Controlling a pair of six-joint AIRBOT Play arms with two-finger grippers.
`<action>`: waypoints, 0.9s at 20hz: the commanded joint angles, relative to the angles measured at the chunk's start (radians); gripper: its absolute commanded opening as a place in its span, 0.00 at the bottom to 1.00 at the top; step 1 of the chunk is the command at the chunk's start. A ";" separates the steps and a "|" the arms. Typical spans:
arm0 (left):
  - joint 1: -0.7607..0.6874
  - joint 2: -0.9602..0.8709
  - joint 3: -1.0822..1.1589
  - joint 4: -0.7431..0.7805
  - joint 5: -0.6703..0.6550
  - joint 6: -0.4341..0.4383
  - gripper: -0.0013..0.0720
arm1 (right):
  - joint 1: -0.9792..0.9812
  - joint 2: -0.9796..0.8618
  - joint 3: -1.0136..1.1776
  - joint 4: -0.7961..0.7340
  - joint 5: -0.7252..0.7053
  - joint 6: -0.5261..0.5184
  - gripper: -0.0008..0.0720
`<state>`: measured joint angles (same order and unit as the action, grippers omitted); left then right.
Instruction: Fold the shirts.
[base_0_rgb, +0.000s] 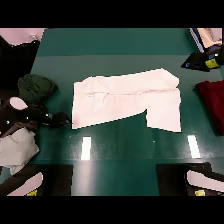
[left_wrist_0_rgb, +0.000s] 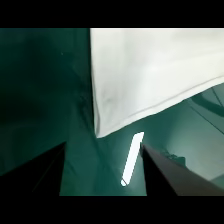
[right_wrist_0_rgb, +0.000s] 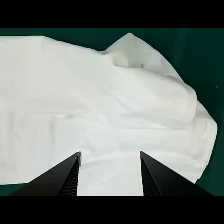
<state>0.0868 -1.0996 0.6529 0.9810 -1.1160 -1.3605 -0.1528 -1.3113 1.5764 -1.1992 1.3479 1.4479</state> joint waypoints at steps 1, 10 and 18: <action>0.001 0.011 -0.095 -0.072 0.111 0.008 0.75 | -0.001 0.076 -0.092 0.003 -0.061 -0.002 0.59; -0.071 -0.060 -0.095 -0.132 0.182 0.029 0.68 | -0.001 0.086 -0.103 0.003 -0.058 -0.002 0.59; -0.074 -0.052 0.112 -0.079 0.038 0.033 0.05 | -0.082 0.019 -0.103 -0.080 0.092 -0.025 0.59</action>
<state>0.0143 -1.1530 0.6750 0.8646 -0.9928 -1.3293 -0.1867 -1.2541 1.4734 -1.2545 1.3560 1.4311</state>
